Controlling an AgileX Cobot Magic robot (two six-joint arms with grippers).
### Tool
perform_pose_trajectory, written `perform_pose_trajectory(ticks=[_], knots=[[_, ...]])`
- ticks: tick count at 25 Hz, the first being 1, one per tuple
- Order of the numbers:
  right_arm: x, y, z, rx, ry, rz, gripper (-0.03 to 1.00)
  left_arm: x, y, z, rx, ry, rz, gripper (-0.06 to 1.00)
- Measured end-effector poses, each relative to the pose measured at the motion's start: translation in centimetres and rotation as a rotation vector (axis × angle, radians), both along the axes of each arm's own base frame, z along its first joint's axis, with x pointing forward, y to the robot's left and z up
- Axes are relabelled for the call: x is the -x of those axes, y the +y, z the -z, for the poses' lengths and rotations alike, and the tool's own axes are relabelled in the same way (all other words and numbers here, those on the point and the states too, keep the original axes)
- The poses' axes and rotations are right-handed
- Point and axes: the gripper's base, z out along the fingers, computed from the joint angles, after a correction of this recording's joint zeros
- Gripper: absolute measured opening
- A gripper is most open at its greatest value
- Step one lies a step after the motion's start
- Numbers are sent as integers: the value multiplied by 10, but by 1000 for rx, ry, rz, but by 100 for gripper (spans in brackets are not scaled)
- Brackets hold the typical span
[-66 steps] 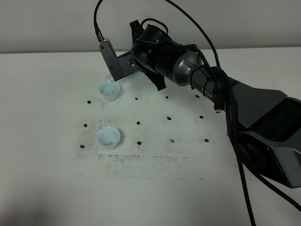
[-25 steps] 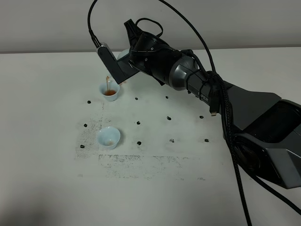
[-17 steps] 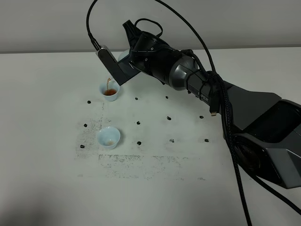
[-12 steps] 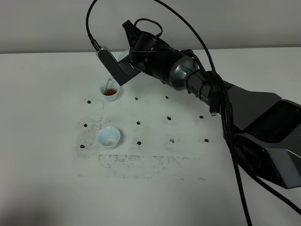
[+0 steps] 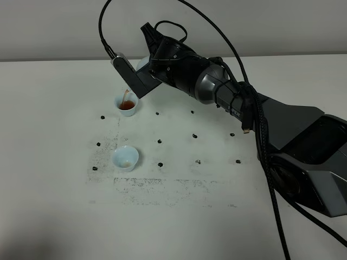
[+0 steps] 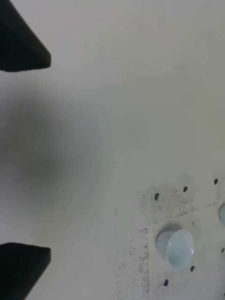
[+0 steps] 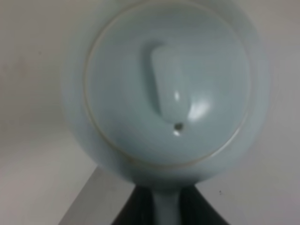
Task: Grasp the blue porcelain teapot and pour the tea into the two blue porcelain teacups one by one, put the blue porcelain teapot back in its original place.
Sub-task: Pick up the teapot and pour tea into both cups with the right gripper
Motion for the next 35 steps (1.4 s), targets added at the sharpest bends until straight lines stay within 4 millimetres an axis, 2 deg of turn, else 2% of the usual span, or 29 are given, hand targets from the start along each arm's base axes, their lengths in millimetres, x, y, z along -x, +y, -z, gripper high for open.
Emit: perform_pose_trajectory(ticks=[35], knots=[[-1,0,-1,42,-12,-26,8,0,0,0,0,0,0,75]])
